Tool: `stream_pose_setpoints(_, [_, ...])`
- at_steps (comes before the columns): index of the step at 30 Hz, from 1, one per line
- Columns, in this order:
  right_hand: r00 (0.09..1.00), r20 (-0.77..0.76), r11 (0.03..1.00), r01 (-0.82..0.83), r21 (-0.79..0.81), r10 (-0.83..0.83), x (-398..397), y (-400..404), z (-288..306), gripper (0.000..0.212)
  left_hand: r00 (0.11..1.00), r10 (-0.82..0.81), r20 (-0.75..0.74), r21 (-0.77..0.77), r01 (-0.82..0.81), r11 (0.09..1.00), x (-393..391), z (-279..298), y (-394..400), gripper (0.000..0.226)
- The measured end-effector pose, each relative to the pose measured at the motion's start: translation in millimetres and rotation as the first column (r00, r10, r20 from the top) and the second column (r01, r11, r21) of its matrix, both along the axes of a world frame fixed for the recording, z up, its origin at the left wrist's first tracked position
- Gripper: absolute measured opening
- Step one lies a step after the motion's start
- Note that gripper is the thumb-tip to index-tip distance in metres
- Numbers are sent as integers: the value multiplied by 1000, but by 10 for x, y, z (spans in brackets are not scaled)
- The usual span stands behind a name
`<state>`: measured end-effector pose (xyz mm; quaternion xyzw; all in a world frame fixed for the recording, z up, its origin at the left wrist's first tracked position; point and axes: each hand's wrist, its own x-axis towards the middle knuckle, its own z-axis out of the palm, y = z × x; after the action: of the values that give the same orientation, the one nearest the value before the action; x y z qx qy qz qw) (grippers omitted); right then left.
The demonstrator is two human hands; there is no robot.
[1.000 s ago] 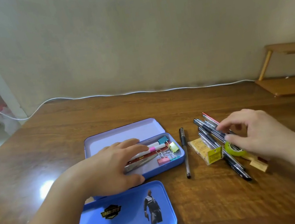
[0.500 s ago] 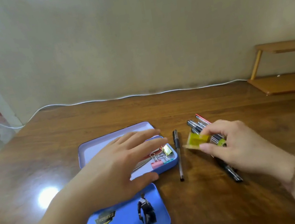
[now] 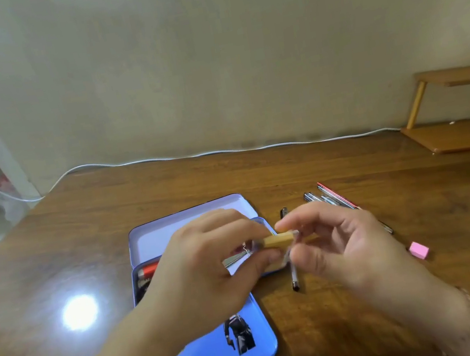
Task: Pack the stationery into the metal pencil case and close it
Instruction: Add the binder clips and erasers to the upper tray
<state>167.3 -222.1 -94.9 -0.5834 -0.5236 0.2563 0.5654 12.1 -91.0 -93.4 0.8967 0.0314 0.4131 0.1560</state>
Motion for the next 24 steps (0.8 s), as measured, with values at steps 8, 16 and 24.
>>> stream_pose_setpoints(8, [998,-48,993,46,110,-41,-7,35,-76,19,939,-114,-324,-328,2,945,-154,123,162,31])
stream_pose_setpoints(16, [794,604,998,52,31,-60,1,577,24,39,438,173,-882,35,-306,951,-341,43,558,107])
stream_pose_setpoints(24, [646,709,949,-79,-306,283,-243,975,-129,27,478,108,-872,-58,-321,945,-382,27,645,109])
